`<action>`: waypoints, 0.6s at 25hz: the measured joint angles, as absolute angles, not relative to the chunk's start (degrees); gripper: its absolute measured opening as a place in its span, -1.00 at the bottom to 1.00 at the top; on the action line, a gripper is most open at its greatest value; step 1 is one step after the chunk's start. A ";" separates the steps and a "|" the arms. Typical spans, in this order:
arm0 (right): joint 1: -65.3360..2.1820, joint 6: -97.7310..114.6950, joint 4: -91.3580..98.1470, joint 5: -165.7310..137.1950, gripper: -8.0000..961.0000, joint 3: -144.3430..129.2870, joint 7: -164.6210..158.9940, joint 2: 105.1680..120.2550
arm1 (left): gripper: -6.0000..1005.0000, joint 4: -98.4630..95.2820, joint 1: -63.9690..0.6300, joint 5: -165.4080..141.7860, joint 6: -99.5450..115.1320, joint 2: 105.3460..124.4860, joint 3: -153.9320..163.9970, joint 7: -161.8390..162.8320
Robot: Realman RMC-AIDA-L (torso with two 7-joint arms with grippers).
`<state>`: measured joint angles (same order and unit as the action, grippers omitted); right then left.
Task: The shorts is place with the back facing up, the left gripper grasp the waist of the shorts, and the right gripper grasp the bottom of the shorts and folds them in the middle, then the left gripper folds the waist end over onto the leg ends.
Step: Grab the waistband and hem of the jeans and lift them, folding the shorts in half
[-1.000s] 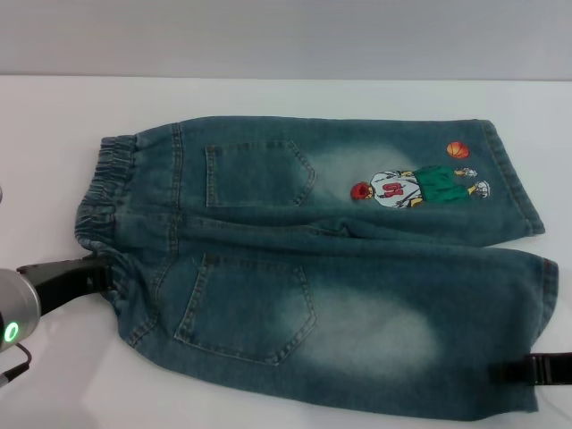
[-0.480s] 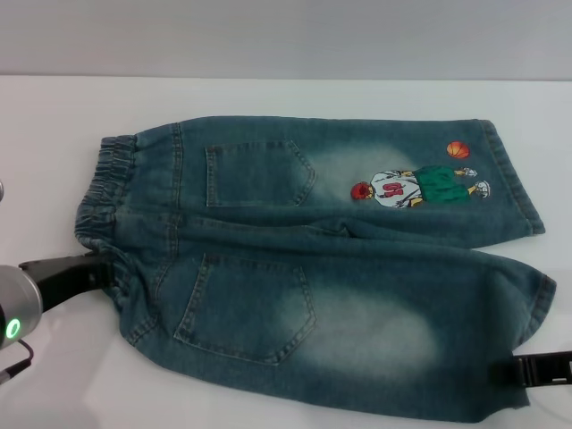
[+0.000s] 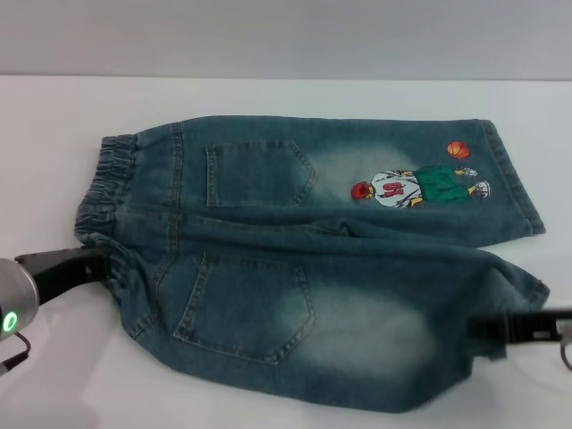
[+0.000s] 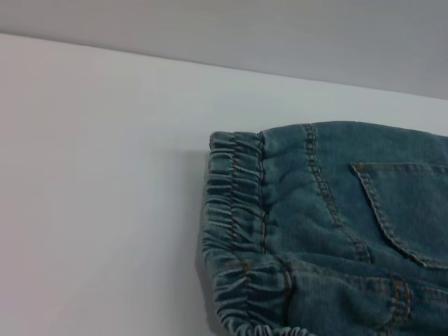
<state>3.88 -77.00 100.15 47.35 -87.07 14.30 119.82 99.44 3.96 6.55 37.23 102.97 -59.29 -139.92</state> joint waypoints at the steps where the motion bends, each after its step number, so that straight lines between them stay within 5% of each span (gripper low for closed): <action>1: 3.72 -75.98 100.18 47.40 -0.93 -87.09 14.66 119.80 | -0.88 99.43 3.97 6.36 37.16 103.00 -59.37 -139.92; 9: 3.41 -65.59 101.22 47.28 -0.89 -87.23 20.72 119.71 | -0.88 99.87 5.05 2.95 36.26 104.82 -61.96 -139.92; 15: 4.00 -47.62 96.31 49.57 -0.87 -89.60 31.44 119.75 | -0.88 99.14 7.20 -4.26 32.88 109.30 -65.80 -139.93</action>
